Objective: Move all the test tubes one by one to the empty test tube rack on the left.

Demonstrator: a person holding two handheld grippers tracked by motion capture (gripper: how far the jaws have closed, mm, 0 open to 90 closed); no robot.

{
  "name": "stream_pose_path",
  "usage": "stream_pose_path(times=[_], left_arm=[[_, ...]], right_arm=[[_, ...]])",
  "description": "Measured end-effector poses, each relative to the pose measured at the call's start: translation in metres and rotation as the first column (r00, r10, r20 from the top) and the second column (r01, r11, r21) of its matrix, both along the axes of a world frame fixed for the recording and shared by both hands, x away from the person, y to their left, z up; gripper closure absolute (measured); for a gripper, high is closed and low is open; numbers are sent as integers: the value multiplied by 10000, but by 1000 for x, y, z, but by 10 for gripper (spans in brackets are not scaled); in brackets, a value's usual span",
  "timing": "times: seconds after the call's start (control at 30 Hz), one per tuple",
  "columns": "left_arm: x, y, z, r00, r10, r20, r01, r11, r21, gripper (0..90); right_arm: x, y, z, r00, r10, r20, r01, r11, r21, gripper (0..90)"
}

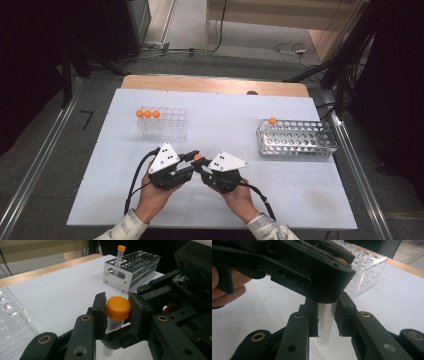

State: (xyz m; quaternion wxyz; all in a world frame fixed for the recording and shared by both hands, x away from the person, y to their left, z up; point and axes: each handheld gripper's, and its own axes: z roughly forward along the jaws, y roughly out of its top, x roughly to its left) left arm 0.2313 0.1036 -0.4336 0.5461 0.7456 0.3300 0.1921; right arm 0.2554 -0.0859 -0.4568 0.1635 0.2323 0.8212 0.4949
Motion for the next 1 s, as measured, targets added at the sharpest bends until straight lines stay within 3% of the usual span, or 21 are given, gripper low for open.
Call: stream_pose_path(times=[0.43,0.5,0.6,0.7,1.0], left_arm=[[0,-1,1,10000,78,-40,-78,9999,-126,708],[1,0,2,9999,79,-98,-81,9998,-184,708],[2,1,2,9998,121,-143,-124,9997,-200,709],[4,3,2,9996,221,-147,-225,9994,-245,709],[13,16,6,9968,766,-230,-776,9959,-459,708]], right_arm=[[1,-2,1,10000,46,-17,-45,9999,98,709],[0,-2,1,9999,103,-64,-103,9999,130,653],[0,-3,2,9997,213,-136,-211,9996,165,488],[1,-6,4,9999,-14,-171,17,9998,188,359],[10,-31,9,9973,-565,-472,582,9977,344,238]])
